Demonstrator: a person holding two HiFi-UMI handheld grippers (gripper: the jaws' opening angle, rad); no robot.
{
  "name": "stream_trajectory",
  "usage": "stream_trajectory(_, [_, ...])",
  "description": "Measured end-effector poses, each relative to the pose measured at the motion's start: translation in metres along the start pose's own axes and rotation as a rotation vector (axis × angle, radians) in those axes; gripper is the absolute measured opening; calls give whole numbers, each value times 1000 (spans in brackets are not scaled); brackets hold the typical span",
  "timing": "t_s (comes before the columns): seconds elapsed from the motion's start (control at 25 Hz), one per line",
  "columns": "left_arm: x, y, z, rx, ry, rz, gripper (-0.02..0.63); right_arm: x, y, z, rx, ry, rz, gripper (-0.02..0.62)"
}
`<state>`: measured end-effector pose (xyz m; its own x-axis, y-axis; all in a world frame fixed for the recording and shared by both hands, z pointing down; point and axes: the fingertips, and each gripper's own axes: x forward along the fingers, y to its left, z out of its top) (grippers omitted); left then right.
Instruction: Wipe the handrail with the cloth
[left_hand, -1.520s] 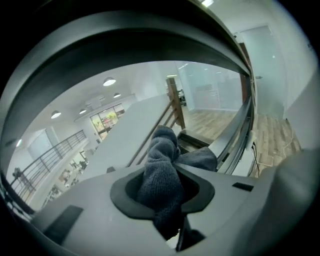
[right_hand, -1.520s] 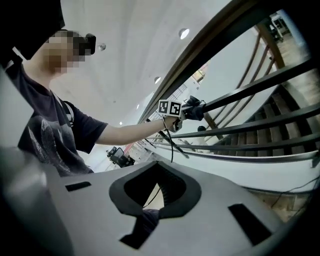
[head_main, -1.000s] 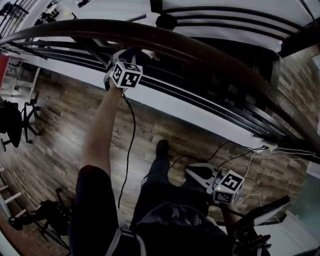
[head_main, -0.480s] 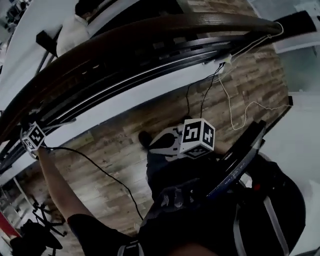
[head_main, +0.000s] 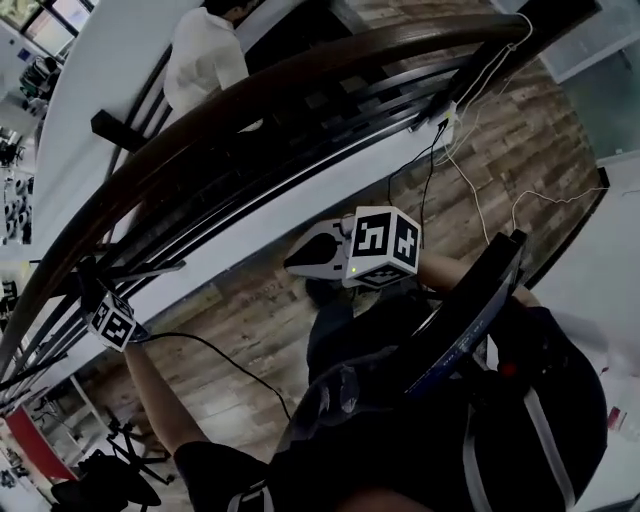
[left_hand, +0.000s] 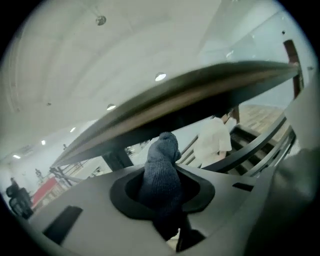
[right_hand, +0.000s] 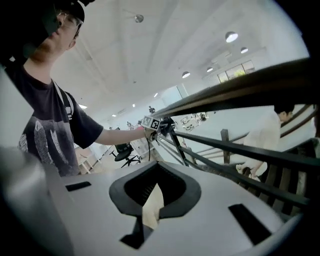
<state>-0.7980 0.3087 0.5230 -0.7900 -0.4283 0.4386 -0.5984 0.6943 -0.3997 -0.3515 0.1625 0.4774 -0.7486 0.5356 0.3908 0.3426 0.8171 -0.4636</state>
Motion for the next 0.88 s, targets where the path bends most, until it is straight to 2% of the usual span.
stream_trajectory(0.12, [-86, -55, 49, -63, -181, -199, 95, -19, 12, 26, -48, -83, -3, 3])
stream_trajectory(0.24, [-183, -129, 97, -108, -346, -501, 95, -40, 24, 40, -89, -160, 17, 4])
stream_trajectory(0.32, [-240, -181, 118, -132, -401, -719, 95, -55, 35, 45, -112, -211, 41, 3])
stream_trajectory(0.4, [-293, -226, 137, -118, -448, -856, 97, -72, 45, 50, -131, -260, 60, 3])
stream_trajectory(0.48, [-338, -263, 157, -43, -519, -898, 95, -92, 52, 52, -144, -302, 71, 4])
stream_trajectory(0.56, [-376, -290, 174, 52, -602, -872, 95, -113, 63, 50, -147, -334, 85, 4])
stream_trajectory(0.64, [-407, -310, 188, 102, -672, -827, 95, -134, 75, 40, -160, -349, 104, 4])
stream_trajectory(0.76, [-438, -331, 190, 73, -696, -802, 97, -166, 91, 18, -179, -365, 117, 3])
stream_trajectory(0.88, [-453, -346, 167, 43, -627, -775, 95, -194, 104, -5, -143, -386, 133, 3])
